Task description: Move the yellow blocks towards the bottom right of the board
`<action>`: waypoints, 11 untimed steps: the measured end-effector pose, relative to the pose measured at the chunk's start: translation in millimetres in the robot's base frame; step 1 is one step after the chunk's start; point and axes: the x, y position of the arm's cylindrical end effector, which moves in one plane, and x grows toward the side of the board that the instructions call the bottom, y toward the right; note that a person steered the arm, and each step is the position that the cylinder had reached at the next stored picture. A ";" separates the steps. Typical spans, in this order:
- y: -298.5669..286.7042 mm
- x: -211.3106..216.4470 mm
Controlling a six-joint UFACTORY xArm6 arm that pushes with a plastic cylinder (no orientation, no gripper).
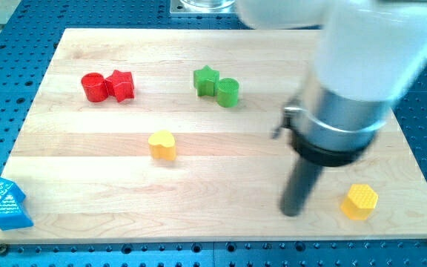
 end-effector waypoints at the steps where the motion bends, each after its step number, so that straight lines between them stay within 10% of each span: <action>1: -157.2 6.9; 3: -202.4 -100.2; 5: 22.4 -91.0; 6: -54.3 -90.6; 8: 71.5 -56.4; 11: 35.8 -14.8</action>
